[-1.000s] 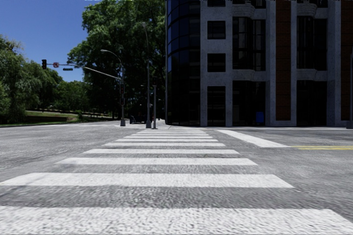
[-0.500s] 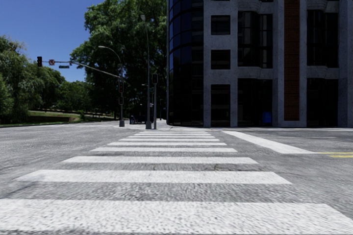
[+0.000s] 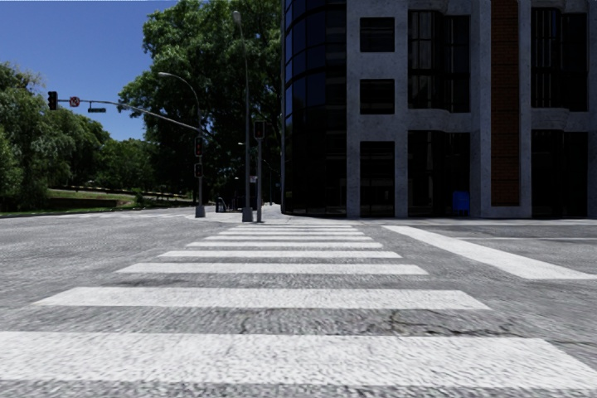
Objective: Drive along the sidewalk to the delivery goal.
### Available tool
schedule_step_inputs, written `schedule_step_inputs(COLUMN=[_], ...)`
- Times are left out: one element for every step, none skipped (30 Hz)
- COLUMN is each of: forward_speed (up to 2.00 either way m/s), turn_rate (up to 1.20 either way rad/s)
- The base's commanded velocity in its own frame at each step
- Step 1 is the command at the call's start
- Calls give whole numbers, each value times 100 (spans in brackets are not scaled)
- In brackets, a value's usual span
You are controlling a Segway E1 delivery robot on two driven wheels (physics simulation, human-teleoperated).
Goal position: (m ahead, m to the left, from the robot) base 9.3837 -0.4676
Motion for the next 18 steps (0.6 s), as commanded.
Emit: schedule_step_inputs(forward_speed=[200, 200, 200, 200, 200, 200, 200, 200, 200, 200, 200, 200, 200, 200, 200, 200, 200, 200], turn_rate=[0, 0, 0, 0, 0, 0, 0, 0, 0, 0, 0, 0, 0, 0, 0, 0, 0, 0])
